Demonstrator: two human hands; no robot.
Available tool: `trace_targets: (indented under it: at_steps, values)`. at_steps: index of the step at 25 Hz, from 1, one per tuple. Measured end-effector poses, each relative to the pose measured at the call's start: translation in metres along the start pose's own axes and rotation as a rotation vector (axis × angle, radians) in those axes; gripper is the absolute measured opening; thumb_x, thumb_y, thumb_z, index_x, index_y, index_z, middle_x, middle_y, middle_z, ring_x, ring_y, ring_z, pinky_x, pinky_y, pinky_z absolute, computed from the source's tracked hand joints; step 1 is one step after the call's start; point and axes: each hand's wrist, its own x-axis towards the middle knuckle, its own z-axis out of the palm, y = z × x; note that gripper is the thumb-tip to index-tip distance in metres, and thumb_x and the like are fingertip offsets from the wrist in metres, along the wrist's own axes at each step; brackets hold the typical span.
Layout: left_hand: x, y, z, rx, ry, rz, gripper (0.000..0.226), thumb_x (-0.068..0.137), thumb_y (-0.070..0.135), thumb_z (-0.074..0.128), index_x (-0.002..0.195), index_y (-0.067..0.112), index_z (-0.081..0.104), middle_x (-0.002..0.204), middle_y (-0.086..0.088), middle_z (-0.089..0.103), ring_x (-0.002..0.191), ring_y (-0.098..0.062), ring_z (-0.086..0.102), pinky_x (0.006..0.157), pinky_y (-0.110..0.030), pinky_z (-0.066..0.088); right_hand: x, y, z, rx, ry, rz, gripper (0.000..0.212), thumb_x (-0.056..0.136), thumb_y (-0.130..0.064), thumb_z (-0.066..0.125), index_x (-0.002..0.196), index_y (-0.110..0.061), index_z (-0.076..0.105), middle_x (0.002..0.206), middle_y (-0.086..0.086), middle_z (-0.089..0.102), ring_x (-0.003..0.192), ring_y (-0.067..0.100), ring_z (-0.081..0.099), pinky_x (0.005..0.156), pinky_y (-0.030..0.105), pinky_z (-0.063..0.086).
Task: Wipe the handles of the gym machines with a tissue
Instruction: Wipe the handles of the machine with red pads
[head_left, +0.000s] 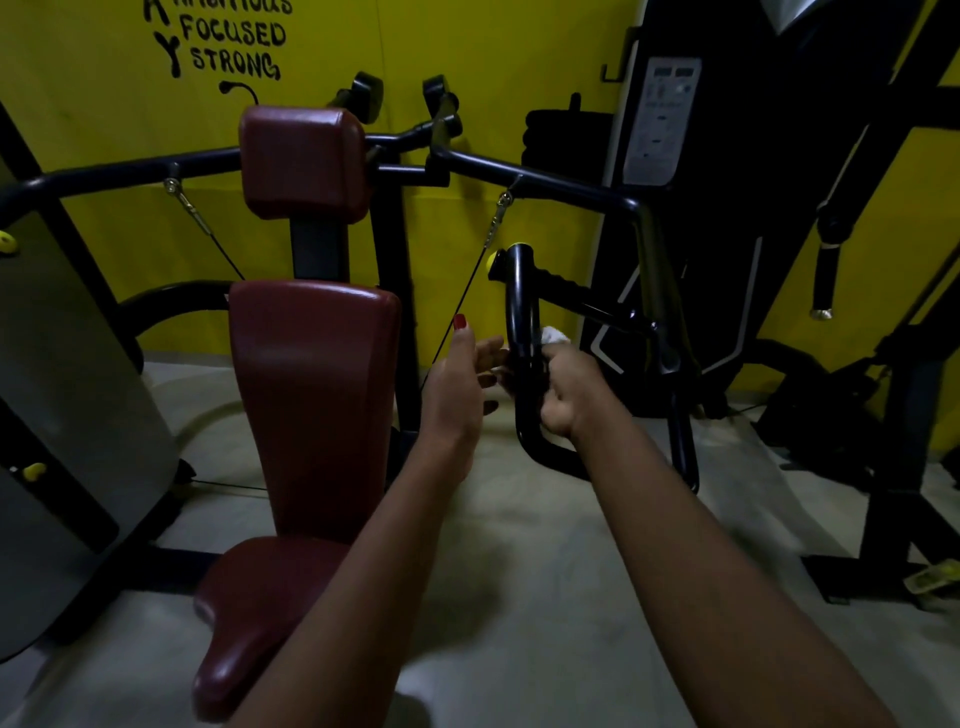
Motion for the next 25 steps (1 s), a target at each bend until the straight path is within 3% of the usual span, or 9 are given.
trace_targets:
  at_steps: [2, 4, 7, 10, 11, 13, 16, 20, 25]
  values:
    - [0.001, 0.000, 0.000, 0.026, 0.024, 0.040, 0.058, 0.103, 0.047, 0.020, 0.111, 0.015, 0.067, 0.105, 0.002, 0.067, 0.098, -0.017, 0.058, 0.080, -0.037, 0.045, 0.006, -0.009, -0.002, 0.229, -0.132, 0.140, 0.029, 0.097, -0.006, 0.032, 0.083, -0.007, 0.056, 0.071, 0.014, 0.059, 0.057, 0.021, 0.058, 0.059, 0.028, 0.052]
    - [0.005, 0.000, -0.002, 0.034, 0.033, 0.051, 0.053, 0.103, 0.047, 0.024, 0.110, 0.017, 0.067, 0.102, 0.001, 0.065, 0.093, -0.016, 0.055, 0.076, -0.035, 0.045, 0.006, -0.013, -0.006, 0.200, -0.197, 0.190, 0.028, 0.098, -0.008, 0.032, 0.089, 0.000, 0.057, 0.073, 0.018, 0.062, 0.057, 0.021, 0.060, 0.059, 0.028, 0.053]
    - [0.013, 0.000, -0.005, 0.064, 0.005, 0.028, 0.053, 0.099, 0.053, 0.029, 0.116, 0.020, 0.066, 0.114, 0.000, 0.062, 0.098, -0.017, 0.056, 0.082, -0.038, 0.048, 0.020, -0.027, 0.005, -0.061, -0.134, -0.037, 0.018, 0.093, -0.001, 0.035, 0.088, -0.002, 0.052, 0.074, 0.022, 0.069, 0.057, 0.024, 0.066, 0.057, 0.031, 0.053]
    - [0.019, 0.001, -0.002, 0.071, -0.037, 0.014, 0.054, 0.102, 0.050, 0.024, 0.118, 0.017, 0.065, 0.122, -0.001, 0.064, 0.108, -0.017, 0.060, 0.095, -0.043, 0.049, 0.030, -0.030, 0.022, -0.318, 0.106, -0.332, 0.022, 0.093, -0.033, 0.047, 0.092, -0.011, 0.051, 0.081, 0.009, 0.073, 0.072, 0.025, 0.070, 0.061, 0.033, 0.053]
    - [0.019, 0.001, 0.000, 0.048, -0.053, 0.018, 0.056, 0.102, 0.049, 0.022, 0.114, 0.017, 0.067, 0.118, -0.002, 0.067, 0.107, -0.017, 0.062, 0.094, -0.040, 0.048, 0.025, -0.023, 0.021, -0.405, 0.205, -0.427, 0.025, 0.094, -0.042, 0.051, 0.095, -0.018, 0.051, 0.083, 0.001, 0.072, 0.074, 0.018, 0.069, 0.061, 0.027, 0.053]
    - [0.021, 0.002, 0.003, -0.012, -0.065, 0.023, 0.063, 0.102, 0.051, 0.019, 0.109, 0.013, 0.069, 0.109, -0.006, 0.072, 0.102, -0.018, 0.066, 0.092, -0.035, 0.049, 0.001, 0.000, 0.009, -0.605, 0.304, -0.633, 0.020, 0.097, -0.039, 0.053, 0.097, -0.019, 0.053, 0.078, -0.010, 0.064, 0.070, 0.000, 0.061, 0.054, 0.009, 0.041]
    - [0.030, -0.002, 0.002, -0.045, -0.038, 0.031, 0.070, 0.102, 0.053, 0.018, 0.105, 0.009, 0.072, 0.102, -0.009, 0.074, 0.098, -0.021, 0.069, 0.092, -0.035, 0.053, -0.023, 0.018, -0.005, -0.749, 0.313, -0.859, 0.006, 0.098, -0.017, 0.053, 0.097, -0.012, 0.057, 0.077, -0.010, 0.063, 0.067, 0.003, 0.059, 0.053, 0.008, 0.038]
    - [0.039, -0.004, 0.001, -0.039, -0.036, -0.002, 0.076, 0.099, 0.058, 0.017, 0.104, 0.007, 0.073, 0.102, -0.012, 0.073, 0.097, -0.026, 0.069, 0.095, -0.042, 0.052, 0.011, -0.011, 0.016, -0.851, 0.313, -0.944, 0.011, 0.097, -0.012, 0.050, 0.098, -0.007, 0.060, 0.079, 0.005, 0.065, 0.071, 0.017, 0.060, 0.057, 0.031, 0.043]
    - [0.034, -0.003, 0.001, -0.031, -0.047, -0.002, 0.076, 0.098, 0.061, 0.013, 0.097, 0.014, 0.073, 0.097, -0.009, 0.075, 0.096, -0.025, 0.070, 0.094, -0.040, 0.052, 0.029, -0.022, 0.011, -0.886, 0.166, -1.075, 0.021, 0.094, -0.009, 0.054, 0.104, -0.011, 0.072, 0.093, 0.006, 0.073, 0.080, 0.010, 0.065, 0.068, 0.011, 0.045]
